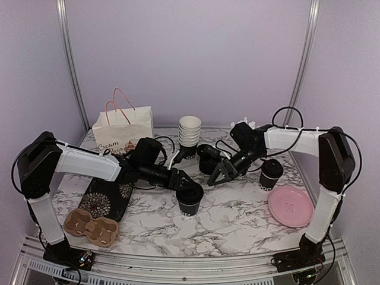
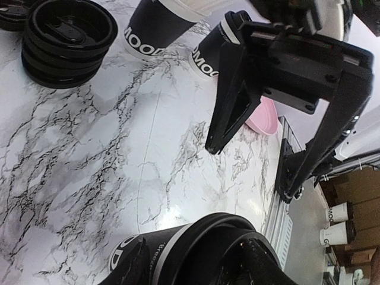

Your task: Pack the takeout coffee

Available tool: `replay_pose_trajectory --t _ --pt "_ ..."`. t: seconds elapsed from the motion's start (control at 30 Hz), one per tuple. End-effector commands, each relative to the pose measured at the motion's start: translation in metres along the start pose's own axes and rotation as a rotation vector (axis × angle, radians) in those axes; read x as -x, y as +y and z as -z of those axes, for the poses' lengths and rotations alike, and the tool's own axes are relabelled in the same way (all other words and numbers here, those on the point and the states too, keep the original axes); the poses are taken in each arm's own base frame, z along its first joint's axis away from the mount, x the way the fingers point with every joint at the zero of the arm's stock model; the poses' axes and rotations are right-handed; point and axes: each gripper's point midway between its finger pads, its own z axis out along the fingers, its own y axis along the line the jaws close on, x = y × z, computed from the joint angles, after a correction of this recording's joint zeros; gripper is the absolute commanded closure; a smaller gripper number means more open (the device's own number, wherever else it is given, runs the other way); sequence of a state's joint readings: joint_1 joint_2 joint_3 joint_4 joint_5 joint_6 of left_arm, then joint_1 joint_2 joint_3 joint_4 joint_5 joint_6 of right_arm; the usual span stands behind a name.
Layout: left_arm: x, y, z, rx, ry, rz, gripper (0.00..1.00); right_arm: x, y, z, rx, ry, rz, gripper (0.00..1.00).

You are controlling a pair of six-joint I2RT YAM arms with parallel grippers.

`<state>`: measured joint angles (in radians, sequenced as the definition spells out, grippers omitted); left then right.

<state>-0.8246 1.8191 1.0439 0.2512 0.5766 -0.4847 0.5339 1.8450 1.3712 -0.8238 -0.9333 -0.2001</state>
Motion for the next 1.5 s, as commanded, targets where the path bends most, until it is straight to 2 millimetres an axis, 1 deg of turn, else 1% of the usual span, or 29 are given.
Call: replay_pose_trajectory --t 0.0,0.03,0.1,0.2,0.3,0.37,0.47,0.6,0.73,0.9,1.03,1.2,1.23,1.27,1.37,1.47 --pt "-0.094 0.038 -0.008 0.06 0.312 0.048 0.47 -0.013 0.009 -0.004 0.04 0.008 -0.001 0.42" --pt "-0.095 0.036 -0.009 0.043 0.318 0.037 0.47 -0.016 0.011 -0.005 0.051 0.011 -0.007 0.45" --pt "-0.102 0.039 -0.009 0.04 0.357 0.04 0.47 -0.02 0.015 -0.007 0.083 0.012 -0.022 0.49" --pt "-0.104 0.043 -0.011 0.05 0.373 0.048 0.48 -0.025 0.018 -0.01 0.121 0.014 -0.041 0.49" --pt "-0.105 0.045 -0.011 0.056 0.374 0.053 0.48 -0.023 0.024 -0.011 0.173 0.001 -0.051 0.53" --pt "-0.105 0.046 -0.011 0.062 0.373 0.053 0.48 -0.021 0.031 -0.013 0.218 -0.001 -0.057 0.53" --pt "-0.106 0.048 -0.011 0.069 0.374 0.054 0.48 -0.02 0.036 -0.022 0.249 0.02 -0.051 0.53" --pt "-0.11 0.053 -0.011 0.092 0.378 0.064 0.48 -0.024 0.046 -0.038 0.279 0.063 -0.047 0.54" --pt "-0.114 0.058 -0.011 0.111 0.383 0.071 0.48 -0.028 0.047 -0.048 0.277 0.092 -0.055 0.57" --pt "-0.118 0.06 -0.01 0.119 0.387 0.074 0.49 -0.03 0.039 -0.054 0.27 0.099 -0.091 0.64" --pt "-0.119 0.061 -0.01 0.118 0.387 0.079 0.49 -0.028 0.03 -0.059 0.263 0.104 -0.13 0.66" --pt "-0.12 0.059 -0.01 0.104 0.38 0.074 0.49 -0.027 0.024 -0.065 0.296 0.107 -0.182 0.66" --pt "-0.12 0.059 -0.01 0.101 0.379 0.076 0.49 -0.026 0.023 -0.066 0.302 0.107 -0.186 0.67" --pt "-0.121 0.059 -0.011 0.099 0.38 0.076 0.49 -0.027 0.022 -0.067 0.31 0.108 -0.198 0.7" --pt "-0.124 0.061 -0.014 0.098 0.385 0.084 0.49 -0.036 0.011 -0.076 0.323 0.113 -0.279 0.76" --pt "-0.129 0.063 -0.015 0.099 0.396 0.093 0.49 -0.051 -0.007 -0.088 0.301 0.14 -0.367 0.82"
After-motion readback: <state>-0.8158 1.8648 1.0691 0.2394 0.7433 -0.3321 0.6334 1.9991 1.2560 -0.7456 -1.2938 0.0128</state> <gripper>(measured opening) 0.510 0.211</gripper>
